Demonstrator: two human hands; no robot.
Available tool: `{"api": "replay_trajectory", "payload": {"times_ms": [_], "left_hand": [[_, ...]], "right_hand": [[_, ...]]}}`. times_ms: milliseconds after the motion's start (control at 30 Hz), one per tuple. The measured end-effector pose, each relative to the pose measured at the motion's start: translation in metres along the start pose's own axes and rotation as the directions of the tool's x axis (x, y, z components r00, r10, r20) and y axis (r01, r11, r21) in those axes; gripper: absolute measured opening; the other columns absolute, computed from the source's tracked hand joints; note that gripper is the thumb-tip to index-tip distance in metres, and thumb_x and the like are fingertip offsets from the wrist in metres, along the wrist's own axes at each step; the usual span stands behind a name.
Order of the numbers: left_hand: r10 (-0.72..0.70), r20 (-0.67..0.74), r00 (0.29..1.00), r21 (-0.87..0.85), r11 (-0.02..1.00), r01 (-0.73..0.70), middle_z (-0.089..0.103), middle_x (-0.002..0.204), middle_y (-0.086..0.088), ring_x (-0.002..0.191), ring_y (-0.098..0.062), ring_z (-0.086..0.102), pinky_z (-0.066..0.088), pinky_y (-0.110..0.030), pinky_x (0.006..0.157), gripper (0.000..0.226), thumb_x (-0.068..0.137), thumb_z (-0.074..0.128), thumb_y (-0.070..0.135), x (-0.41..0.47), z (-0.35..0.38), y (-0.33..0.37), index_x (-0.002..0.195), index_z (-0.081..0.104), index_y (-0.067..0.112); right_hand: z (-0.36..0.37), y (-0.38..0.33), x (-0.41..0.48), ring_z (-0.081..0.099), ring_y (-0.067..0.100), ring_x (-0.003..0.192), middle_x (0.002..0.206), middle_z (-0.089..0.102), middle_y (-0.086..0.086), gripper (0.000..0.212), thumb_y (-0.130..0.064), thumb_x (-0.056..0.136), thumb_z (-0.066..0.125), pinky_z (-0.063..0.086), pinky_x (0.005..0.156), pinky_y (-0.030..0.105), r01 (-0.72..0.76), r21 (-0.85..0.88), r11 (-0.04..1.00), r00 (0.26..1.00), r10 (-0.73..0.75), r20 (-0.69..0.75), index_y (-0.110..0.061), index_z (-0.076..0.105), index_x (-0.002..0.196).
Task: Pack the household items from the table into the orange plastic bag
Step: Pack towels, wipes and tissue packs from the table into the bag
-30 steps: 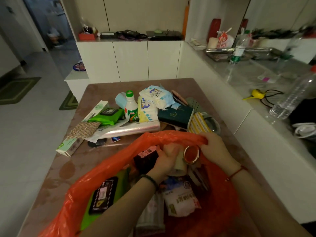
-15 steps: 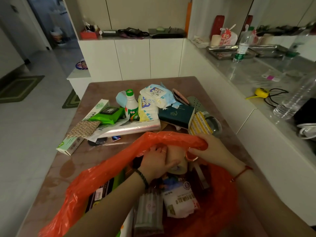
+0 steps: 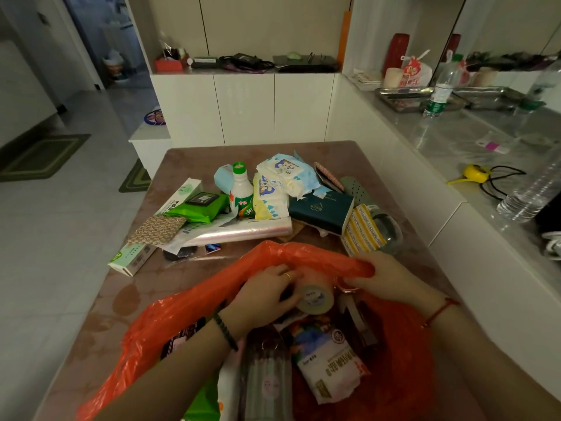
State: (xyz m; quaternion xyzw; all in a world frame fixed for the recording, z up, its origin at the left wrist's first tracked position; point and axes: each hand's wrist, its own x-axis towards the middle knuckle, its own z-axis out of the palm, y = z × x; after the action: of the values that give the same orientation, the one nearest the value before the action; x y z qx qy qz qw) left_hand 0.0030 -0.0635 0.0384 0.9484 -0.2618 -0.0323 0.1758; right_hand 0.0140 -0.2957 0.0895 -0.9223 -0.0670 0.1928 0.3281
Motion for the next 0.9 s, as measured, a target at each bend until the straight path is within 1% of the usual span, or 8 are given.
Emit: {"api": "replay_trajectory", "payload": {"times_ms": [133, 267, 333, 467, 567, 667, 767, 900], "left_hand": [[0.026, -0.211, 0.977, -0.19, 0.979, -0.067, 0.064, 0.112, 0.009, 0.101, -0.005, 0.058, 0.047, -0.022, 0.087, 0.039, 0.086, 0.042, 0.046, -0.005, -0.041, -0.01, 0.112, 0.062, 0.026], [-0.201, -0.372, 0.906, -0.469, 0.883, 0.004, 0.06, 0.088, 0.026, 0.078, 0.006, 0.057, 0.04, -0.004, 0.069, 0.014, 0.09, 0.054, 0.022, 0.017, -0.076, -0.022, 0.1, 0.062, 0.027], [-0.324, -0.334, 0.885, -0.582, 0.81, 0.077, 0.058, 0.082, 0.019, 0.074, -0.002, 0.054, 0.039, -0.006, 0.064, 0.012, 0.091, 0.053, 0.02, 0.036, -0.086, -0.031, 0.1, 0.06, 0.026], [-0.48, -0.193, 0.856, -0.73, 0.653, 0.202, 0.054, 0.083, 0.013, 0.082, -0.006, 0.054, 0.04, -0.004, 0.071, 0.027, 0.093, 0.049, 0.025, 0.07, -0.087, -0.054, 0.117, 0.056, 0.016], [-0.541, -0.117, 0.833, -0.814, 0.533, 0.232, 0.056, 0.095, 0.004, 0.089, -0.012, 0.056, 0.043, -0.015, 0.074, 0.028, 0.094, 0.048, 0.026, 0.086, -0.08, -0.063, 0.12, 0.054, 0.016], [-0.558, -0.072, 0.827, -0.862, 0.452, 0.23, 0.056, 0.103, 0.0, 0.088, -0.01, 0.055, 0.044, -0.016, 0.072, 0.021, 0.095, 0.046, 0.024, 0.091, -0.072, -0.068, 0.114, 0.053, 0.02], [-0.576, -0.032, 0.817, -0.909, 0.357, 0.215, 0.057, 0.103, 0.001, 0.087, -0.009, 0.055, 0.046, -0.012, 0.068, 0.017, 0.095, 0.044, 0.022, 0.089, -0.072, -0.069, 0.111, 0.052, 0.022], [-0.617, 0.019, 0.787, -0.951, 0.232, 0.205, 0.057, 0.11, -0.004, 0.093, -0.017, 0.055, 0.046, -0.024, 0.074, 0.01, 0.095, 0.045, 0.023, 0.083, -0.077, -0.07, 0.102, 0.051, 0.024]], "right_hand": [[-0.036, -0.027, 0.012, 0.052, 0.013, 0.104, 0.12, 0.052, -0.002, 0.051, -0.038, 0.079, 0.066, 0.046, 0.082, 0.024, 0.015, 0.023, 1.0, 0.999, -0.016, 0.043, -0.029, 0.048, 0.127], [-0.049, -0.054, 0.058, 0.051, 0.015, 0.099, 0.135, 0.047, 0.006, 0.064, -0.038, 0.08, 0.066, 0.044, 0.07, 0.017, 0.08, 0.095, 0.992, 0.986, -0.064, -0.155, -0.024, 0.038, 0.136], [-0.046, -0.063, 0.086, 0.049, 0.015, 0.104, 0.138, 0.044, 0.006, 0.074, -0.032, 0.077, 0.071, 0.043, 0.082, 0.023, 0.105, 0.173, 0.979, 0.973, -0.065, -0.223, -0.021, 0.032, 0.139], [-0.032, -0.067, 0.153, 0.036, 0.008, 0.123, 0.133, 0.038, -0.009, 0.091, -0.025, 0.07, 0.079, 0.028, 0.093, 0.012, 0.199, 0.122, 0.972, 0.946, -0.158, -0.284, -0.015, 0.026, 0.142], [-0.021, -0.066, 0.203, 0.023, 0.031, 0.138, 0.15, 0.025, 0.009, 0.11, -0.051, 0.057, 0.078, 0.027, 0.112, 0.044, 0.006, -0.124, 0.992, 0.95, -0.044, -0.309, -0.026, 0.016, 0.145], [-0.015, -0.071, 0.229, 0.005, 0.038, 0.142, 0.156, 0.003, 0.015, 0.112, -0.058, 0.064, 0.071, 0.014, 0.114, 0.056, -0.161, -0.293, 0.942, 0.949, 0.066, -0.309, -0.03, 0.001, 0.146], [-0.013, -0.073, 0.243, 0.015, 0.039, 0.139, 0.153, 0.013, 0.018, 0.106, -0.054, 0.067, 0.07, 0.015, 0.113, 0.056, -0.187, -0.299, 0.936, 0.938, 0.08, -0.336, -0.029, 0.004, 0.146], [-0.016, -0.078, 0.241, 0.033, 0.034, 0.129, 0.141, 0.033, 0.017, 0.086, -0.03, 0.072, 0.071, 0.035, 0.103, 0.041, -0.084, -0.126, 0.989, 0.903, 0.022, -0.43, -0.022, 0.023, 0.144]]}}
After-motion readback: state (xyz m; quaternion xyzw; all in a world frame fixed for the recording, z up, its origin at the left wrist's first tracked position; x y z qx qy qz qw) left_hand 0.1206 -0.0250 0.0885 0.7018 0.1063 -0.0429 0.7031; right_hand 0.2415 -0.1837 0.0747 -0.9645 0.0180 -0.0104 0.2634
